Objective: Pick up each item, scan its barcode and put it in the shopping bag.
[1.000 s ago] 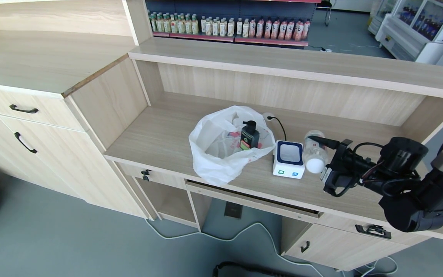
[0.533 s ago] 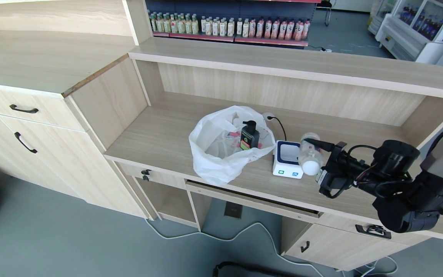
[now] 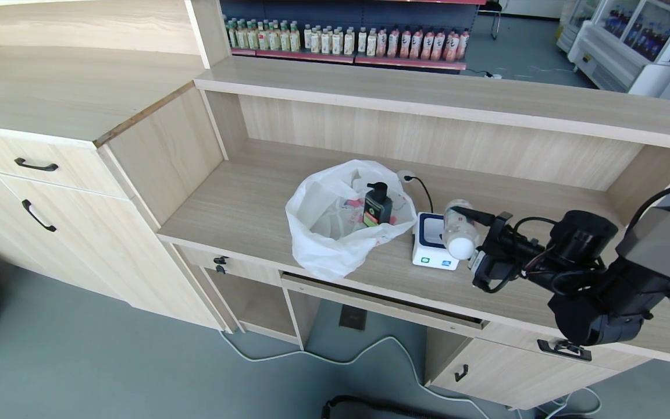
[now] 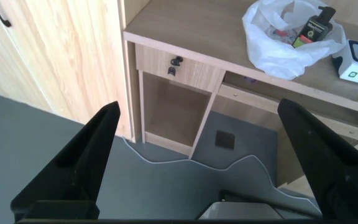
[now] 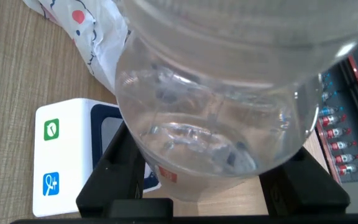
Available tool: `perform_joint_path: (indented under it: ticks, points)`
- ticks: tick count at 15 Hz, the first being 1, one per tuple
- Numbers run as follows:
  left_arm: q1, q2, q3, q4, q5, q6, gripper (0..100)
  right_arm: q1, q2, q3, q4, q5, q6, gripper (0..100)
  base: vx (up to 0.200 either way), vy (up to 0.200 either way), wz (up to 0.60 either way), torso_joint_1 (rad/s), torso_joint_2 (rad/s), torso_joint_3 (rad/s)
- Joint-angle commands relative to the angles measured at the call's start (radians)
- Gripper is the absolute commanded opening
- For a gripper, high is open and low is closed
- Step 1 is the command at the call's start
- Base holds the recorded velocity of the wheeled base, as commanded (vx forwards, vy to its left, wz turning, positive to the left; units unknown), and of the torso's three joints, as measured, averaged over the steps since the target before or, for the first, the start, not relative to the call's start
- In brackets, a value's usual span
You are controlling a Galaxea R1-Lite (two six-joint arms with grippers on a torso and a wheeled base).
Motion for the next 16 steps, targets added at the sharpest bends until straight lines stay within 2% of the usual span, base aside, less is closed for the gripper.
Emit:
perform_joint_path:
  ticks: [1,16]
  points:
    - [0.000,0.000,0.000,0.000,0.001,0.000,100,0.001,0.021,-0.018,-0.001,0.009,0.000,0,0.000,0.000,0.00,0.000,0.00,0.000]
    - [0.000,0.000,0.000,0.000,0.000,0.000,100,0.029,0.102,-0.147,-0.001,0.091,0.035,0,0.000,0.000,0.00,0.000,0.00,0.000]
